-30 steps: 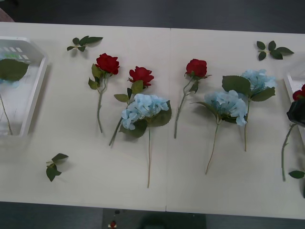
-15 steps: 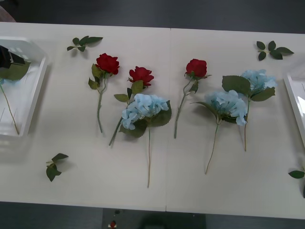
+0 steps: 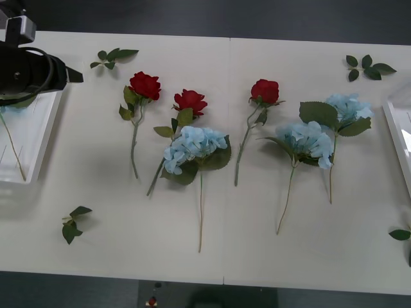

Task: Put the red flowers into the right box and the blue flowers into the left box

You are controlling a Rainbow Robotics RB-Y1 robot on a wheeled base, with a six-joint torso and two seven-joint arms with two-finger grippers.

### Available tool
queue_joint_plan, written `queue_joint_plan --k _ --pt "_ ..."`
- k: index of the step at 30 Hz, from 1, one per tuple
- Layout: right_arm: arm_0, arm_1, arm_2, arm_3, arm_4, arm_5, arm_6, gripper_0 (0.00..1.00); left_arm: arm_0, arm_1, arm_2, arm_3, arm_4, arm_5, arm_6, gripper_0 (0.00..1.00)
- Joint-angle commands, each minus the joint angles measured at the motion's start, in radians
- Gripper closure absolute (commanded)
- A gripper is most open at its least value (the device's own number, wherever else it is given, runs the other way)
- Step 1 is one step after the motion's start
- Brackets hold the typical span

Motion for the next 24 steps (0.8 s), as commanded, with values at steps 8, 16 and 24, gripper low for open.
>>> queue_joint_plan --k 8,16,24 --pt "-0.010 -0.003 0.055 0.125 -0.011 -0.158 0.052 1.00 -0.079 -0.209 -0.040 -0.014 -0.244 -0.018 0.006 0.00" --pt "-0.009 0.000 0.055 0.125 -0.007 -0.163 0.046 0.30 -0.120 -0.303 -0.117 0.078 -0.359 -0.093 -0.002 0.00" --pt "-0.009 0.000 0.055 0.072 -0.026 -0.134 0.060 0.05 -0.191 -0.354 -0.168 0.217 -0.376 -0.131 -0.019 0.00"
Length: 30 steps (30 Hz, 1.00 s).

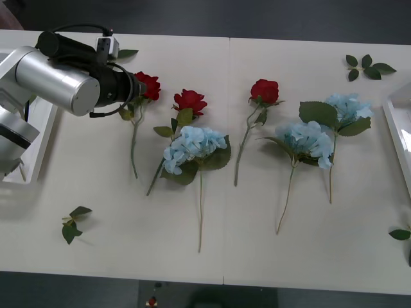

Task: Put the red flowers into the right box and the blue flowers into the left box

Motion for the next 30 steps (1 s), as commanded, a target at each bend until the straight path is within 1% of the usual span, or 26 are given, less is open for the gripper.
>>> queue_joint_plan --k 1,5,7,10,13,15,20,30 --pt "-0.006 -0.004 -0.004 -0.090 -0.014 0.059 0.022 0.05 -0.070 -0.006 -0.015 0.042 -0.022 -0.011 -0.022 0.00" --pt "-0.006 -0.004 -0.021 -0.183 -0.040 0.188 0.017 0.05 -0.105 -0.014 -0.056 0.111 -0.025 -0.025 -0.026 0.00" --pt "-0.006 -0.003 -0.053 -0.222 -0.081 0.268 0.022 0.05 -0.127 -0.022 -0.088 0.160 -0.025 -0.053 -0.026 0.00" --pt "-0.006 0.000 -0.079 -0.265 -0.132 0.361 0.017 0.05 -0.148 -0.036 -0.119 0.229 -0.028 -0.086 -0.029 0.00" --pt "-0.006 0.002 -0.082 -0.291 -0.216 0.438 0.008 0.05 -0.165 -0.046 -0.146 0.277 -0.029 -0.108 -0.029 0.00" --pt "-0.004 0.005 -0.082 -0.295 -0.275 0.470 0.002 0.05 -0.174 -0.052 -0.165 0.306 -0.023 -0.108 -0.029 0.00" --pt "0.002 0.052 -0.082 -0.329 -0.290 0.493 -0.005 0.05 -0.180 -0.059 -0.202 0.332 -0.017 -0.111 -0.028 0.00" --pt "0.131 0.209 -0.078 -0.634 -0.141 0.499 -0.173 0.05 -0.180 -0.059 -0.274 0.350 -0.006 -0.111 -0.023 0.00"
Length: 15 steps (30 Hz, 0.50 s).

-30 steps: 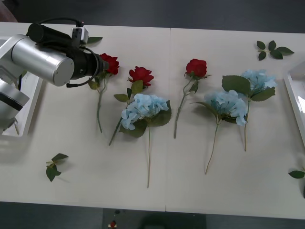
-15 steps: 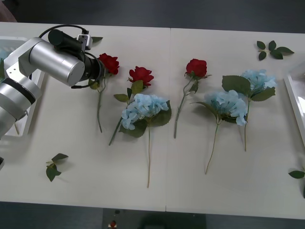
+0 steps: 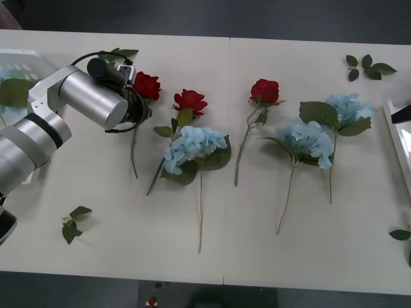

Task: Put the red flowers into the right box and the blue flowers into the left box

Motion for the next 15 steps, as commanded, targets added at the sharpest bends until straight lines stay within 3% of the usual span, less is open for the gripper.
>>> queue_joint_plan --k 1,7,15 --pt "0.042 0.065 -0.005 -0.125 0.057 0.008 -0.106 0.05 -0.040 0.003 -0.012 0.005 0.008 -0.010 -0.022 0.00" --pt "0.079 0.148 0.006 -0.168 0.091 0.002 -0.145 0.05 -0.040 -0.003 -0.012 0.025 0.008 -0.012 -0.015 0.00" --pt "0.080 0.229 0.109 -0.168 0.238 -0.099 -0.179 0.05 -0.040 -0.018 -0.012 0.069 0.007 -0.063 -0.015 0.00"
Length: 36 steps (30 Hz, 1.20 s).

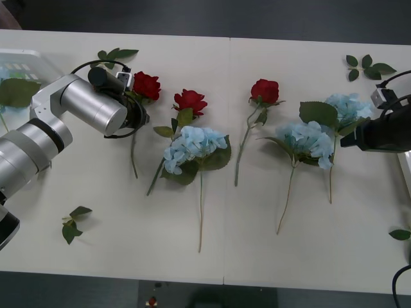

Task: Put the red flowers into the right box and the blue flowers into the left box

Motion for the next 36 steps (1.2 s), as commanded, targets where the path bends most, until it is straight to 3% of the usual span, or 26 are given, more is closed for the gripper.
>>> queue_joint_plan --k 1,14,15,17,23,25,29,31,33,34,35,36 --pt "-0.014 0.020 0.059 -0.027 0.059 -0.051 -0.069 0.05 -0.040 -0.004 0.010 -0.003 0.005 -0.011 -0.015 0.00" --pt "-0.014 0.072 0.150 0.041 0.160 -0.198 -0.118 0.05 -0.039 -0.006 0.008 0.001 0.008 -0.011 -0.015 0.01" --pt "-0.014 0.072 0.153 0.049 0.162 -0.206 -0.117 0.05 -0.040 -0.004 0.008 0.003 0.008 -0.010 -0.017 0.05" --pt "-0.012 0.072 0.157 0.075 0.165 -0.238 -0.114 0.05 -0.040 -0.004 0.008 0.007 0.008 -0.010 -0.015 0.27" --pt "-0.012 0.072 0.162 0.099 0.172 -0.261 -0.118 0.05 -0.039 -0.004 0.008 0.013 0.010 -0.010 -0.017 0.33" --pt "-0.011 0.070 0.160 0.098 0.174 -0.261 -0.120 0.05 -0.040 -0.004 0.008 0.015 0.008 -0.011 -0.017 0.41" --pt "-0.012 0.064 0.159 0.099 0.172 -0.261 -0.123 0.05 -0.039 -0.006 0.007 0.023 0.008 -0.010 -0.017 0.44" --pt "-0.012 0.063 0.157 0.099 0.172 -0.260 -0.124 0.05 -0.040 -0.006 -0.001 0.030 0.008 -0.013 -0.017 0.50" --pt "-0.011 0.061 0.157 0.099 0.172 -0.260 -0.123 0.19 -0.040 -0.004 -0.009 0.038 0.008 -0.027 -0.017 0.57" --pt "-0.011 0.059 0.157 0.099 0.172 -0.260 -0.124 0.61 -0.039 -0.004 -0.016 0.043 0.008 -0.036 -0.017 0.61" --pt "-0.009 0.058 0.157 0.099 0.172 -0.260 -0.124 0.85 -0.040 -0.004 -0.023 0.046 0.008 -0.043 -0.015 0.61" --pt "-0.009 0.056 0.157 0.099 0.171 -0.260 -0.124 0.94 -0.039 -0.004 -0.027 0.050 0.008 -0.054 -0.015 0.62"
